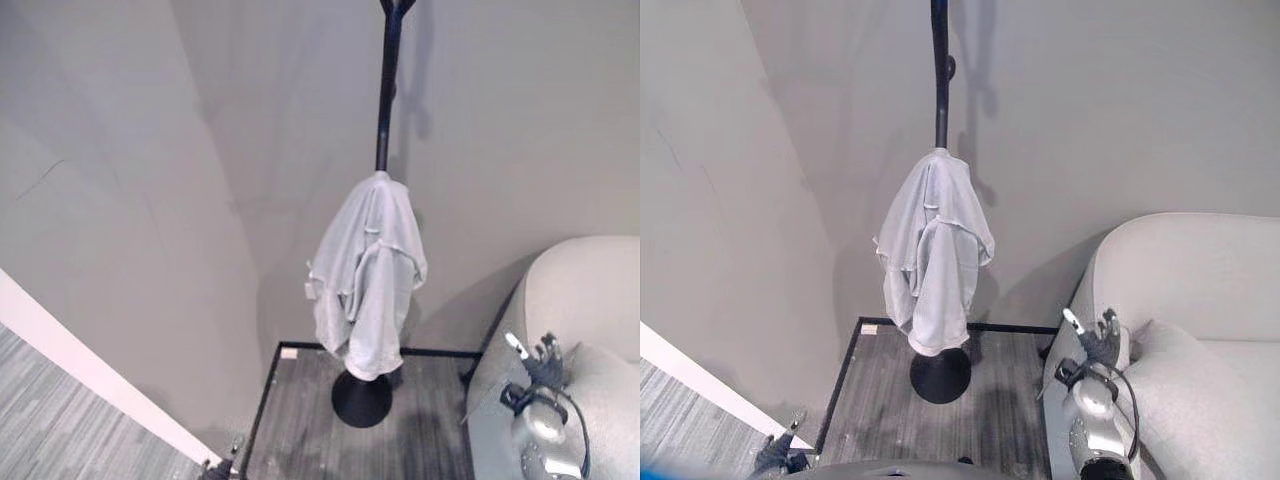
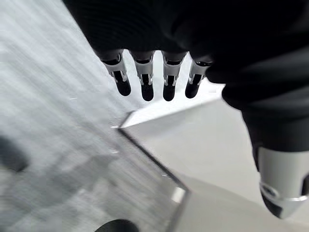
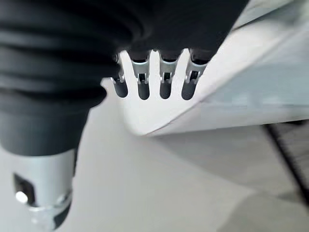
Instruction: Hang the clothes on the sofa on the clothes rack.
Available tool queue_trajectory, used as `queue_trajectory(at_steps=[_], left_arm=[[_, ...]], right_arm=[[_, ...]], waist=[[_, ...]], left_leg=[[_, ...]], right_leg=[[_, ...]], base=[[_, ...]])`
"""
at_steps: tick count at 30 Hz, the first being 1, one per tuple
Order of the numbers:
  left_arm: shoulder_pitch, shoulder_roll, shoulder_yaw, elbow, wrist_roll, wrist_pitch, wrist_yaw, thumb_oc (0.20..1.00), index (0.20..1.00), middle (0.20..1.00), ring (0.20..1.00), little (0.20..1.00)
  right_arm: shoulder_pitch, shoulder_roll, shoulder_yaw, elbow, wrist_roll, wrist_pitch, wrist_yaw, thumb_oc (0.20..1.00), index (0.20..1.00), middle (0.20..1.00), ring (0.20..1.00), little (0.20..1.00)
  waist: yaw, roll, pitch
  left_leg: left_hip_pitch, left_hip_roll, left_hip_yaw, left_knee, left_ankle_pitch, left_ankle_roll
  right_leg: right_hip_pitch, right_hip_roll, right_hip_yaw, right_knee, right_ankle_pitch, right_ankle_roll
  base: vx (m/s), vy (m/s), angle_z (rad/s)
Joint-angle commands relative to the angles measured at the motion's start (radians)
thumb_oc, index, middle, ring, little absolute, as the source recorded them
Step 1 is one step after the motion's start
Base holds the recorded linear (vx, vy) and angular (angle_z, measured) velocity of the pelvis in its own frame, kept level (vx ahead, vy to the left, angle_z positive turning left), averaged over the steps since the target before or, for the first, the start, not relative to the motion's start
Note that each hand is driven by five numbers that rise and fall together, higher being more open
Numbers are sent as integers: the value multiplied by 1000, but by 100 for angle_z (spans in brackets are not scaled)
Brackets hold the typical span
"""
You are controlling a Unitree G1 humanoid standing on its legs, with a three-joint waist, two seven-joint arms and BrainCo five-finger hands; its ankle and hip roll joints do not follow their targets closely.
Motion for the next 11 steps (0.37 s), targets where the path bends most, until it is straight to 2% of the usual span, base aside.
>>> queue_trajectory(at_steps=[1,2,3,4,6,7,8,11], left_arm=[[-53,-1,-32,109,13,12,-84,1000,1000,1000,1000,1000],[-54,0,-31,110,13,12,-85,1000,1000,1000,1000,1000],[-62,-3,-36,159,24,33,-112,1000,1000,1000,1000,1000],[-63,-3,-36,160,24,32,-112,1000,1000,1000,1000,1000],[-69,-8,-45,216,58,56,-151,1000,1000,1000,1000,1000],[-70,-7,-46,217,58,55,-151,1000,1000,1000,1000,1000],[-70,-11,-50,236,76,69,-169,1000,1000,1000,1000,1000],[-76,-17,-59,244,87,76,-180,1000,1000,1000,1000,1000]], right_arm=[[-65,62,10,222,286,-3,147,1000,1000,1000,1000,1000],[-68,60,9,228,289,-5,152,1000,1000,1000,1000,1000],[-92,100,5,420,417,51,205,1000,1000,1000,1000,1000],[-95,99,5,424,419,51,209,1000,1000,1000,1000,1000],[-121,136,-46,693,507,128,255,1000,1000,1000,1000,1000],[-125,135,-48,699,508,128,259,1000,1000,1000,1000,1000],[-131,133,-91,820,506,158,249,1000,1000,1000,1000,1000],[-135,127,-110,892,474,183,248,1000,1000,1000,1000,1000]], waist=[[6,13,-16],[6,13,-15],[14,14,-12],[14,14,-12],[22,16,-17],[23,16,-16],[23,19,-20],[21,23,-21]], left_leg=[[-53,39,20,-60,62,-42],[-52,40,21,-60,62,-42],[-48,40,27,-60,61,-43],[-49,40,27,-60,61,-43],[-45,42,33,-60,60,-44],[-44,42,33,-60,60,-44],[-40,43,39,-60,59,-44],[-37,45,43,-60,58,-43]], right_leg=[[57,-29,37,18,-135,100],[58,-29,38,18,-135,100],[63,-29,35,18,-136,99],[62,-29,34,18,-136,99],[67,-30,26,18,-142,98],[68,-30,25,18,-142,98],[74,-30,19,18,-147,98],[78,-32,14,18,-149,97]], base=[[0,0,0],[0,0,0],[0,0,0],[0,0,0],[45,2,6],[73,9,10],[44,8,8],[33,10,1]])
